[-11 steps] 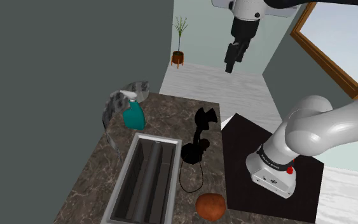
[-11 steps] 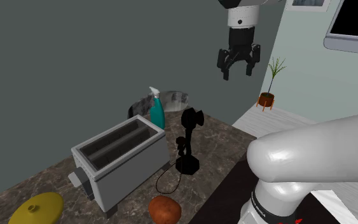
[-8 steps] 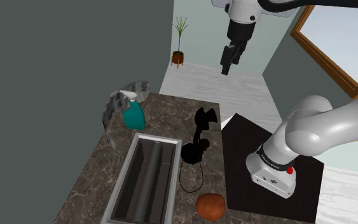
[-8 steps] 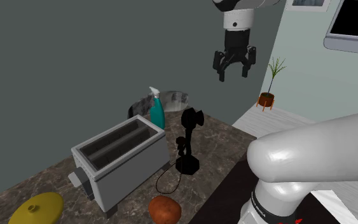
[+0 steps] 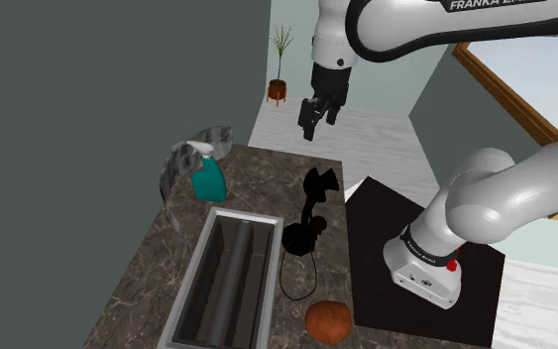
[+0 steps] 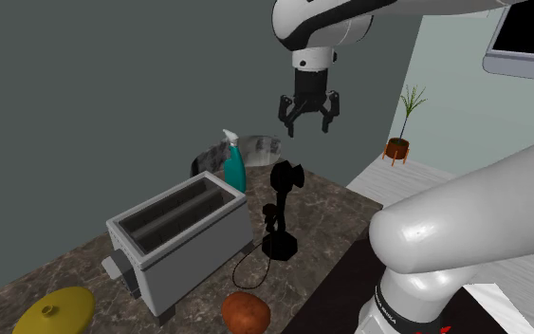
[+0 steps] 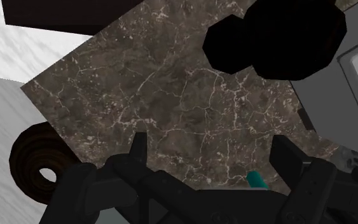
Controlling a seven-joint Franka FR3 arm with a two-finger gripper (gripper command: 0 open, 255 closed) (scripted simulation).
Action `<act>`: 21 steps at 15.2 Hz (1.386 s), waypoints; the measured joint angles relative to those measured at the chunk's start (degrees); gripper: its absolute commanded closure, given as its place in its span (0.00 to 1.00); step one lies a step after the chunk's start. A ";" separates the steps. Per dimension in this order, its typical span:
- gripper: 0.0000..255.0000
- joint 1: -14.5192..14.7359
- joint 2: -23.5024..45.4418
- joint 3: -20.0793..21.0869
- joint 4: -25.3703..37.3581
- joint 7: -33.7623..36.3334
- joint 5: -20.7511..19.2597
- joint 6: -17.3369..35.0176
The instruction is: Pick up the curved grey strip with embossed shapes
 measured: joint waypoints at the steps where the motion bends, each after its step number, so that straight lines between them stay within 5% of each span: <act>1: 0.00 0.23 1.17 0.95 0.23 1.55 0.62 1.26; 11: 0.00 0.70 18.61 9.01 6.64 16.18 1.96 15.26; 21: 0.00 2.85 40.13 13.32 21.07 33.45 -5.73 24.46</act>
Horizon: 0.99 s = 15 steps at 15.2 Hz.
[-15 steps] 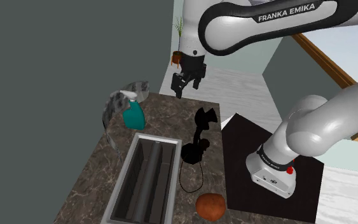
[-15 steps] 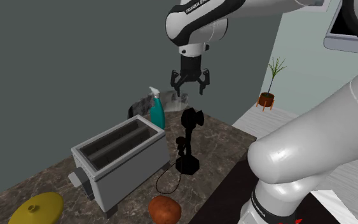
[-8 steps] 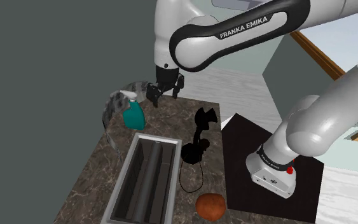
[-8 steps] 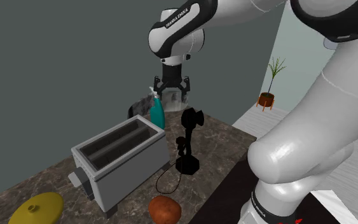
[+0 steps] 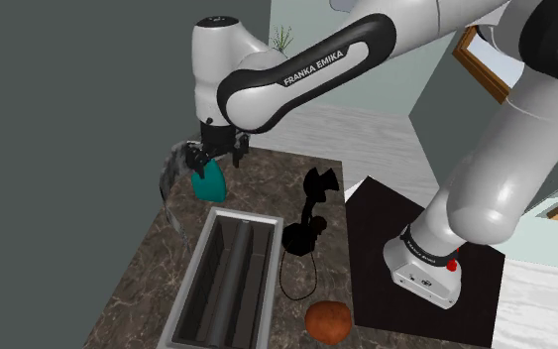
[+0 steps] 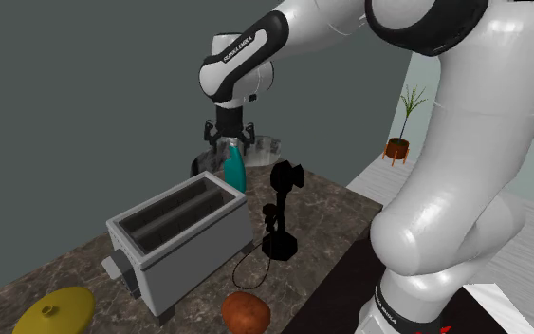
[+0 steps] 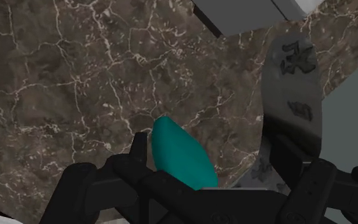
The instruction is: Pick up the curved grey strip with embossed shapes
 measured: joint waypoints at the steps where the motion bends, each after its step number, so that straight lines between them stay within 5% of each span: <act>1: 0.00 0.42 1.96 -0.07 1.68 1.44 -0.92 0.44; 15: 0.00 10.40 30.40 -4.54 33.50 16.58 -10.37 -0.17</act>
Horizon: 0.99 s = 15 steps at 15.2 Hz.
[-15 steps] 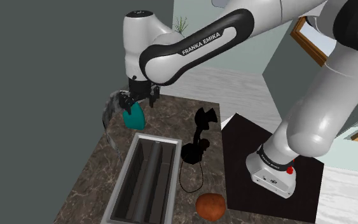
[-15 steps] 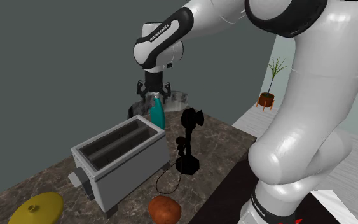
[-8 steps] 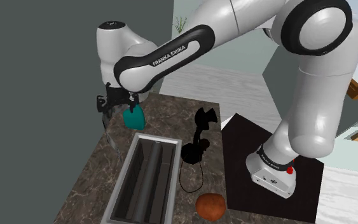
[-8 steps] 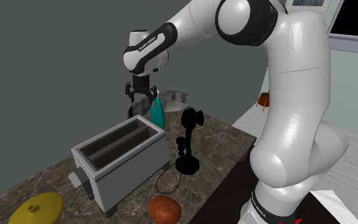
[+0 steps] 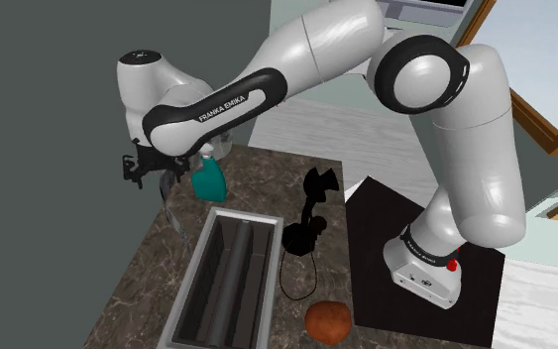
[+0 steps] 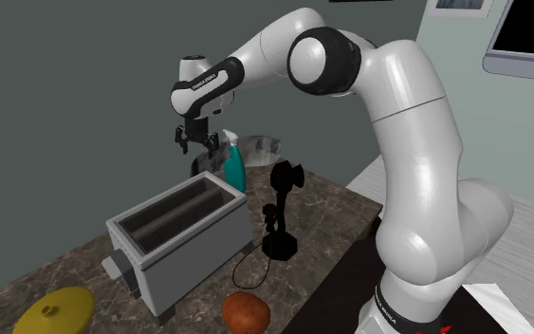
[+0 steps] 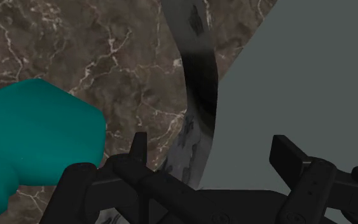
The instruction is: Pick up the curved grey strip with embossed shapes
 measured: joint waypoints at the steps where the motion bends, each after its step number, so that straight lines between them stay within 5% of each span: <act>1: 0.00 0.12 0.21 -0.06 0.54 0.01 -0.14 -0.52; 6: 0.00 0.34 0.20 -0.34 0.35 0.18 -0.78 -0.21; 7: 1.00 0.44 -0.04 -0.41 -0.10 0.47 -0.86 0.26; 15: 1.00 0.79 2.60 -0.49 0.04 0.96 -0.93 3.33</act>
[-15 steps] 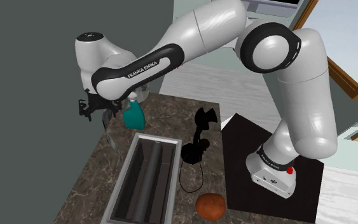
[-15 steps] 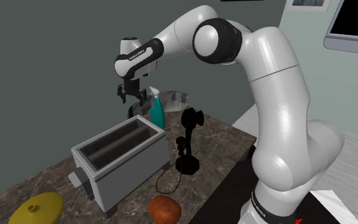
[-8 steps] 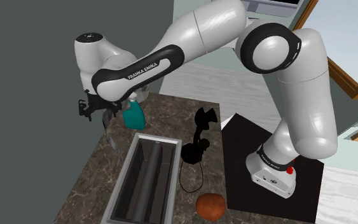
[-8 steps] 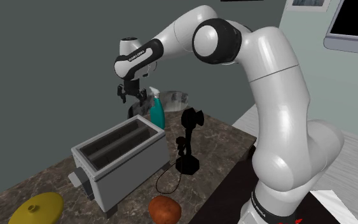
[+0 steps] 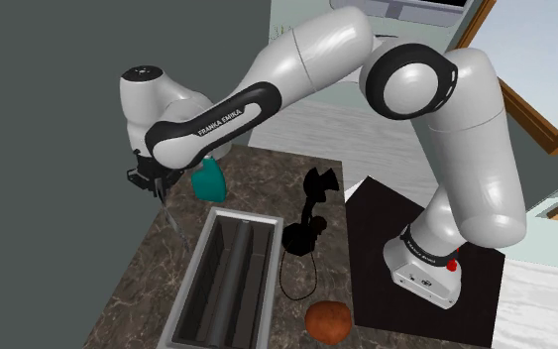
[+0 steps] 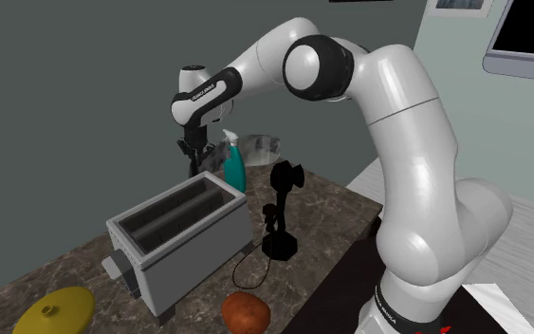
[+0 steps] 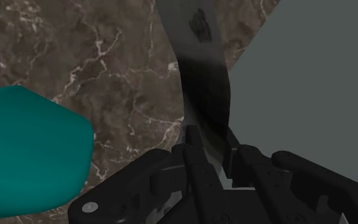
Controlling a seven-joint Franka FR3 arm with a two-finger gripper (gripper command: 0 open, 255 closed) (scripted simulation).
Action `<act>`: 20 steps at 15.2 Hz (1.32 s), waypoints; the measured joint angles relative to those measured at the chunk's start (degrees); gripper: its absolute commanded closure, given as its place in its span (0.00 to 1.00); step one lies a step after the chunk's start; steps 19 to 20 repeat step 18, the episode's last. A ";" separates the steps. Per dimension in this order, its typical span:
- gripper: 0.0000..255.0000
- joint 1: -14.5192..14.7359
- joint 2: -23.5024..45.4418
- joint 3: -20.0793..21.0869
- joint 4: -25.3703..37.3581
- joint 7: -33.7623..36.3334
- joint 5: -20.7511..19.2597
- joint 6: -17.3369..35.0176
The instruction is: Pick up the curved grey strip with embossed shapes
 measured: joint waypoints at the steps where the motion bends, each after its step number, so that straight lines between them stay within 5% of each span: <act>1: 1.00 0.09 0.29 -0.03 0.46 0.00 -0.03 -0.16; 20: 1.00 -0.78 -4.33 1.09 3.28 -1.11 1.60 -8.31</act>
